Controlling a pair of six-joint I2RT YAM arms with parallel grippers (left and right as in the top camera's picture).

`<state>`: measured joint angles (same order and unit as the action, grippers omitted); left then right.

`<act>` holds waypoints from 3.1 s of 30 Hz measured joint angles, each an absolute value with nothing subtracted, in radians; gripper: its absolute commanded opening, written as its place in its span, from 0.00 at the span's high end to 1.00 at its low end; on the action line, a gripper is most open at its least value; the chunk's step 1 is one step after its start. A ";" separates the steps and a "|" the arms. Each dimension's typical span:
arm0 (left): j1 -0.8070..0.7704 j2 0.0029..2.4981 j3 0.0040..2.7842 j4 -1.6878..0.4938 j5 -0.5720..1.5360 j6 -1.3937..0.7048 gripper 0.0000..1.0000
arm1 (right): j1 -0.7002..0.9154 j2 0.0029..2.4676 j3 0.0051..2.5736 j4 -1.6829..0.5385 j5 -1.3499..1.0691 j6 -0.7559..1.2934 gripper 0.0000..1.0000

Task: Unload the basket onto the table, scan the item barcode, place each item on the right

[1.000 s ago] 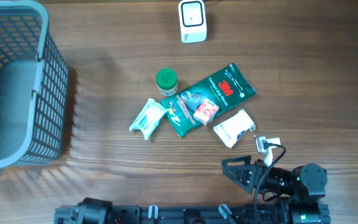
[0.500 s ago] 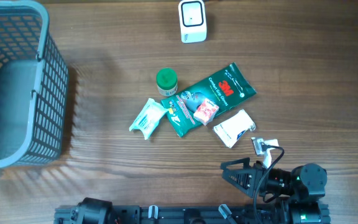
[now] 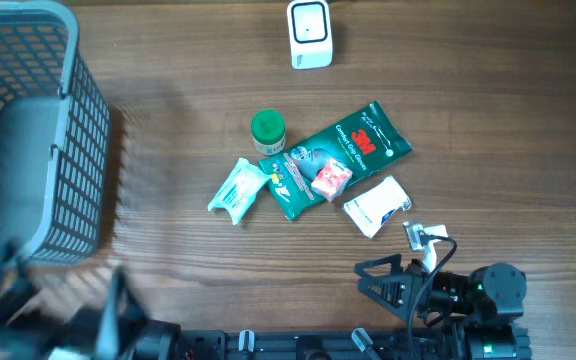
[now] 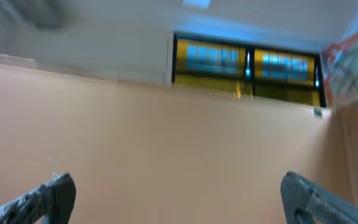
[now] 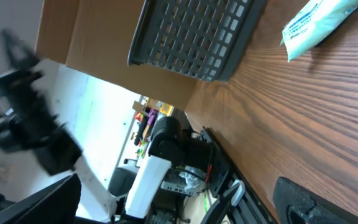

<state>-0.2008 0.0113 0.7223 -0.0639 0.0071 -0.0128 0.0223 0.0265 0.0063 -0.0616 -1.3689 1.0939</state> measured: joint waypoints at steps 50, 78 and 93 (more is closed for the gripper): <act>-0.201 0.399 0.130 0.404 0.403 0.055 0.00 | 0.529 1.458 1.411 -0.977 0.223 0.569 0.00; -0.201 0.242 0.129 -0.442 0.371 0.070 0.00 | 0.533 1.778 1.848 -1.078 0.031 0.661 0.00; -0.201 0.127 0.129 -0.442 0.372 0.070 0.00 | 0.556 2.156 2.071 -1.054 -0.098 0.670 0.01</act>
